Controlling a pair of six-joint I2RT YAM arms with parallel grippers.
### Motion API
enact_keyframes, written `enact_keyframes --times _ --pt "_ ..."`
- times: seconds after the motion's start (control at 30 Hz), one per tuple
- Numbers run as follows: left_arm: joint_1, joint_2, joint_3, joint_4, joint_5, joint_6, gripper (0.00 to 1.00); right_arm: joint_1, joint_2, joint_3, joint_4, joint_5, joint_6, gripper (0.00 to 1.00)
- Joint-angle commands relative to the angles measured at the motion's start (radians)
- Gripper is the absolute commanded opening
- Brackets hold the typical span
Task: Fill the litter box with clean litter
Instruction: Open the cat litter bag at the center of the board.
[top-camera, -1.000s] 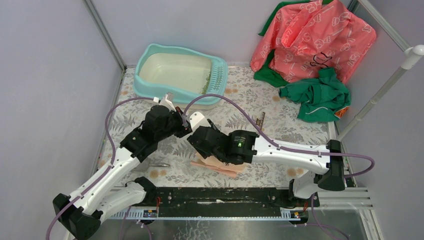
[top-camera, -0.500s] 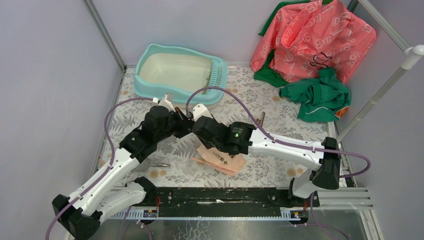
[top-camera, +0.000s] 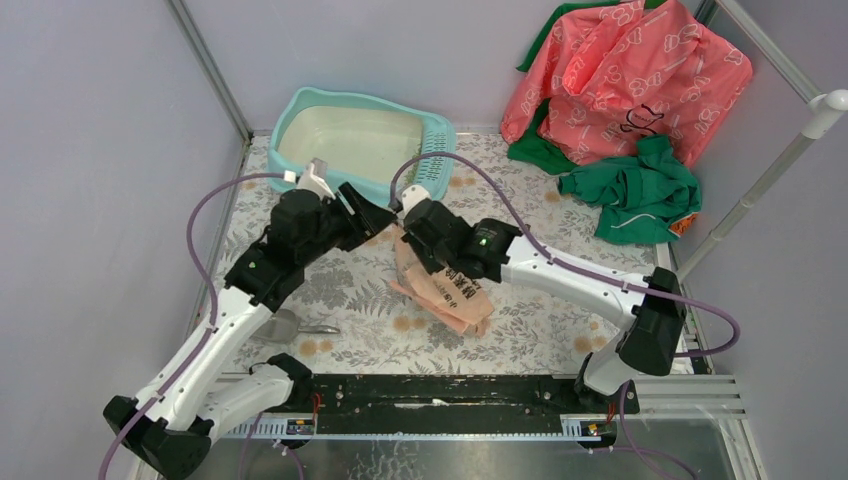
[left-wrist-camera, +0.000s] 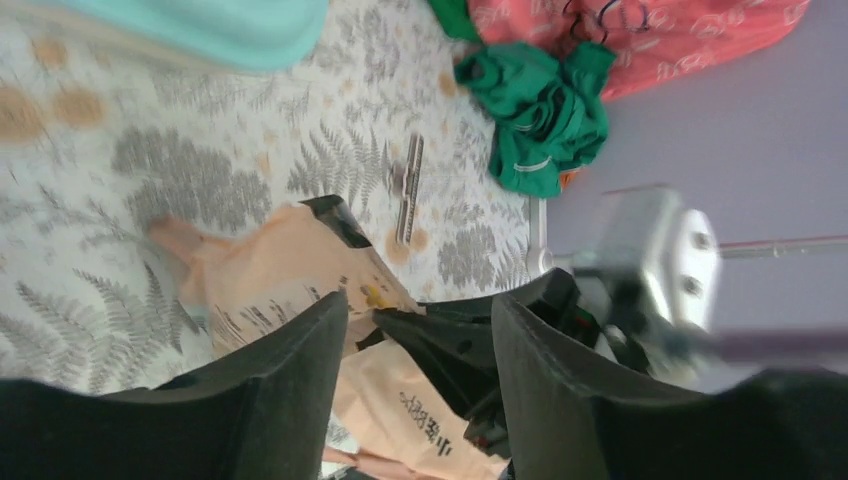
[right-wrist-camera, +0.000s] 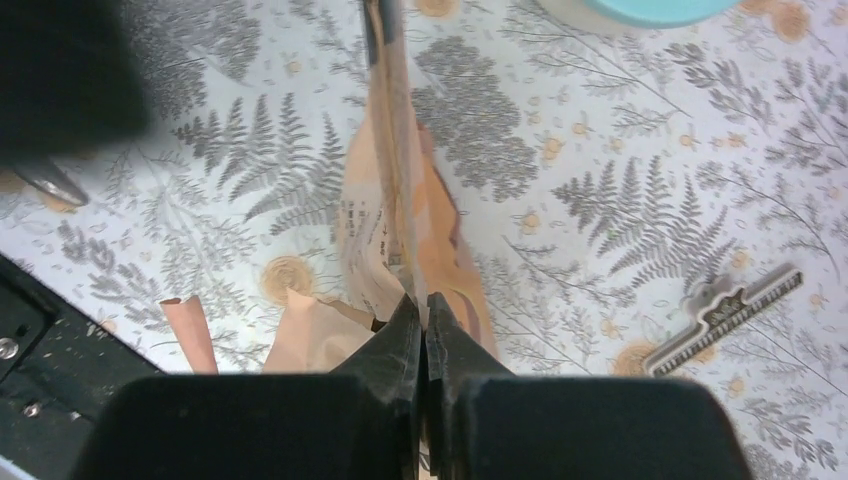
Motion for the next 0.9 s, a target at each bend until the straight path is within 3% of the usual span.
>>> enact_keyframes --times 0.0,0.43,0.67,0.87 --pt "0.063 -0.006 0.09 0.013 -0.013 0.059 0.66 -0.083 -0.07 0.054 -0.021 -0.023 -0.073 0.0" --pt "0.182 0.016 0.064 0.046 0.098 0.079 0.68 -0.333 -0.067 0.217 -0.037 -0.093 -0.266 0.0" --pt "0.193 0.03 0.027 0.077 0.124 0.076 0.68 -0.343 0.023 0.281 -0.036 -0.295 -0.302 0.0" --pt "0.204 0.006 -0.022 0.08 0.125 0.074 0.68 -0.282 0.052 0.157 -0.001 -0.404 -0.283 0.0"
